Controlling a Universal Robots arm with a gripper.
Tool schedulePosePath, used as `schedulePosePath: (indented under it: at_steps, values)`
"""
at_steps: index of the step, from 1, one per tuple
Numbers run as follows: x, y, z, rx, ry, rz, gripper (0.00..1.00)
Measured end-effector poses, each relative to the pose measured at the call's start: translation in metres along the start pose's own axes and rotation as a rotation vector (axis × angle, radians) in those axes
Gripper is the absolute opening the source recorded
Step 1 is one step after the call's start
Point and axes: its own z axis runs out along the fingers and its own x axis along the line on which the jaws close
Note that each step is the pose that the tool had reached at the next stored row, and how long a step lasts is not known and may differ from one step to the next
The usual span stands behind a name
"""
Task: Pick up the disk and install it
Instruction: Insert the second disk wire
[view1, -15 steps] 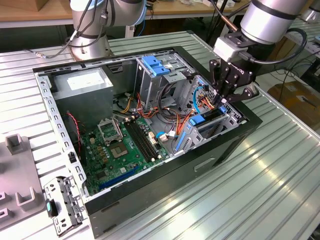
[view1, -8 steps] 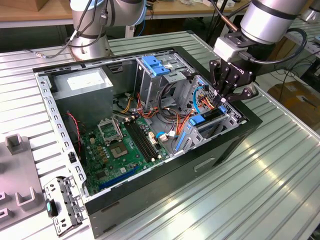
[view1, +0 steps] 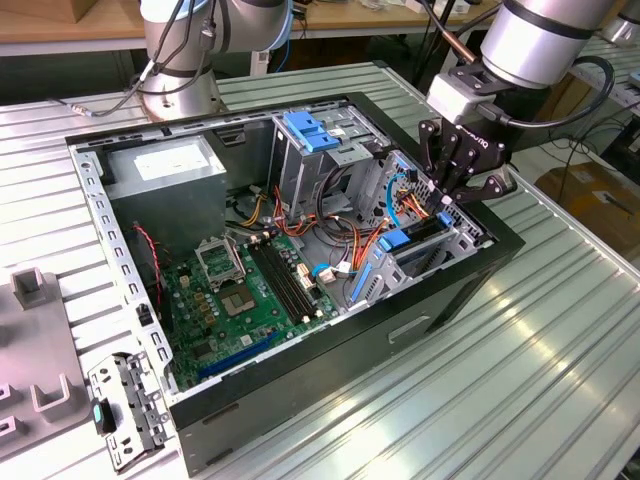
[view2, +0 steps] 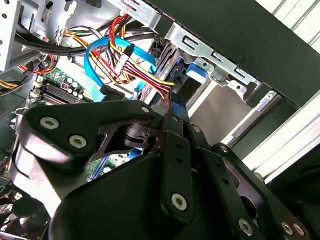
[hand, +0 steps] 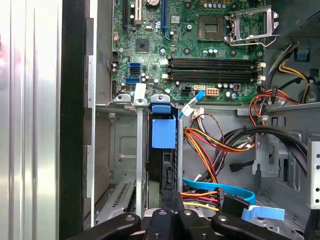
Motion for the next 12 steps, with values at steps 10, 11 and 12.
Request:
schedulePosePath:
  at_steps: [10, 11, 12]
  values:
    - [0.0000, 0.0007, 0.0000, 0.0002, 0.0000, 0.000, 0.11]
    - [0.0000, 0.0007, 0.0000, 0.0001, 0.0001, 0.000, 0.11]
    - [0.0000, 0.0008, 0.0000, 0.0001, 0.0001, 0.000, 0.11]
